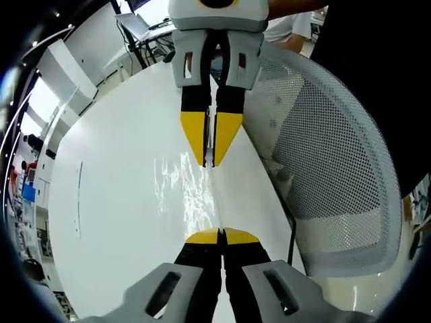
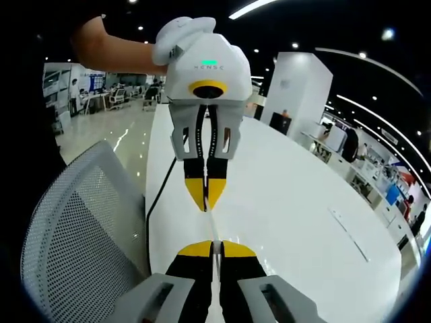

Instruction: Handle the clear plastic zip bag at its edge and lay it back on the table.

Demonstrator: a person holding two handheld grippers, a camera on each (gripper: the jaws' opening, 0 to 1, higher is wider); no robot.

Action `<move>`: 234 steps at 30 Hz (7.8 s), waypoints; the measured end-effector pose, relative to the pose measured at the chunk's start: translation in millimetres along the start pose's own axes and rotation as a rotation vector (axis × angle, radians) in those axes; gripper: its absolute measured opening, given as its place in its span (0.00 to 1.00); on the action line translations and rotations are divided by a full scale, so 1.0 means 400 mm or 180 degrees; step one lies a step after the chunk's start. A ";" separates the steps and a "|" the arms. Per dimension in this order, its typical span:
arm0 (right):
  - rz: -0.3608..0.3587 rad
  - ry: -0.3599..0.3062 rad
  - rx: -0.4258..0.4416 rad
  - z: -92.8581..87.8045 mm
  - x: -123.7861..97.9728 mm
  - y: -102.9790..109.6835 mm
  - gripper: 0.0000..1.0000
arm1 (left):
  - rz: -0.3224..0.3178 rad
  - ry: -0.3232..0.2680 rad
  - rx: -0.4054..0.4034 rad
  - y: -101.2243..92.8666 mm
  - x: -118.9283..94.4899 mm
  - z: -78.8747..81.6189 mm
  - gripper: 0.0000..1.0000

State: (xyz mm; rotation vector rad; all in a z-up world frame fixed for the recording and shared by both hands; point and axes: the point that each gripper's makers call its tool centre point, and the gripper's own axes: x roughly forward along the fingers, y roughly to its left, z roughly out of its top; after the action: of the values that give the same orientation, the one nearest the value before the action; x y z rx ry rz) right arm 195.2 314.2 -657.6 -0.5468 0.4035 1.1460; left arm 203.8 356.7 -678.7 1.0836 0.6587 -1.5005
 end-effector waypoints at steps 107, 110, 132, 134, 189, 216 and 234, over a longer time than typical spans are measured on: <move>-0.0046 -0.0046 0.0083 0.000 -0.004 -0.002 0.00 | -0.0037 0.0037 -0.0074 -0.008 -0.011 -0.010 0.00; -0.0053 -0.0048 0.0089 -0.001 -0.005 -0.002 0.00 | -0.0042 0.0037 -0.0072 -0.007 -0.011 -0.011 0.00; -0.0049 -0.0025 0.0069 -0.009 -0.012 -0.009 0.00 | 0.0004 0.0035 -0.0130 -0.007 -0.015 -0.018 0.00; -0.0049 -0.0026 0.0072 -0.009 -0.012 -0.008 0.00 | 0.0009 0.0034 -0.0134 -0.008 -0.016 -0.019 0.00; -0.0420 0.0010 0.0280 -0.058 -0.105 -0.089 0.00 | 0.0263 -0.0256 -0.0317 0.038 -0.070 0.029 0.00; -0.0332 0.0038 0.0244 -0.057 -0.094 -0.072 0.00 | 0.0503 -0.0521 -0.0141 0.113 -0.081 0.110 0.12; -0.0233 0.0001 0.0177 -0.028 -0.075 -0.044 0.00 | 0.0212 -0.0478 -0.0079 0.088 -0.034 0.115 0.12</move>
State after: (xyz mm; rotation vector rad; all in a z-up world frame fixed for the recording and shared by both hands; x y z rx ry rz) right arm 200.4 279.8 -646.3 -0.5091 0.4113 1.0613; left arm 224.6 314.9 -641.5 0.9546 0.5303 -1.4962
